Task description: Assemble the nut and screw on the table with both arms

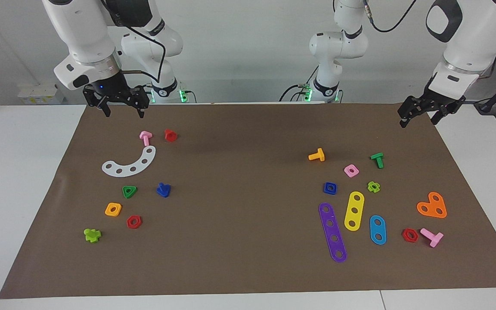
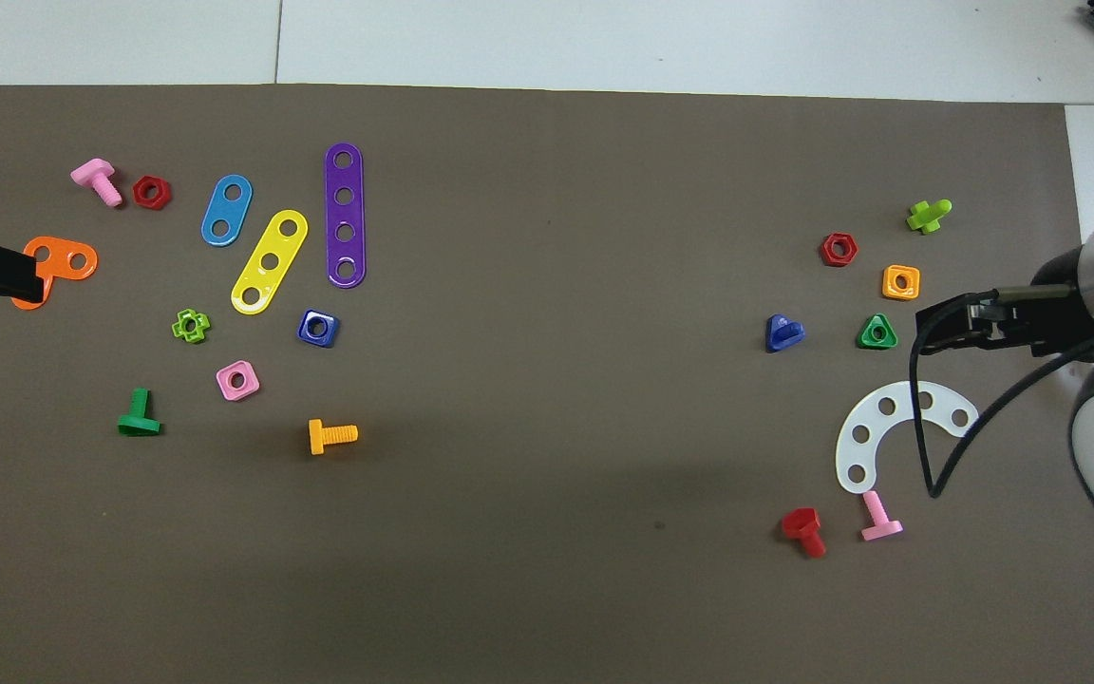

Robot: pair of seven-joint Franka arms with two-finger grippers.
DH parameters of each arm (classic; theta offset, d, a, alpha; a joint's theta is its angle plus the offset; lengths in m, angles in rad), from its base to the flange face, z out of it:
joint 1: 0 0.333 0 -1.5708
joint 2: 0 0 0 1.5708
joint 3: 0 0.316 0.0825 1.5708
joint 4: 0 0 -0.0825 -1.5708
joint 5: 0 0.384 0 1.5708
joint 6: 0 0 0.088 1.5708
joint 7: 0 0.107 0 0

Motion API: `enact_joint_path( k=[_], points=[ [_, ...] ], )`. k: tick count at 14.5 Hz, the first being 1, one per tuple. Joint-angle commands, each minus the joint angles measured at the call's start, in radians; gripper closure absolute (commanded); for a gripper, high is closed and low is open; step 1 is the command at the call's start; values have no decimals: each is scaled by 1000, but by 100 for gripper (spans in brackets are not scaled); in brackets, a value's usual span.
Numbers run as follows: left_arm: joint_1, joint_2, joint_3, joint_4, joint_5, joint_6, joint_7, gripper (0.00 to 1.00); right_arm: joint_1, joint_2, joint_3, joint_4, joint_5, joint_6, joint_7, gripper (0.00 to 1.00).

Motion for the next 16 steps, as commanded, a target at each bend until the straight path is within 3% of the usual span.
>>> enact_joint_path(
  k=[1, 10, 14, 16],
  points=[
    [2, -22, -2, -21, 1, -7, -11, 0, -15, -31, 8, -37, 24, 20, 14, 0],
    [2, -22, -2, -21, 1, -7, -11, 0, -17, -30, 8, -40, 24, 49, 12, 0],
    [-9, -22, -2, -23, 1, -4, -8, 0, -15, -33, 8, -110, 24, 156, 14, 0],
    [-10, -22, -4, -24, 1, -2, -14, 0, -18, -65, 7, -205, 24, 245, 14, 0]
  ],
)
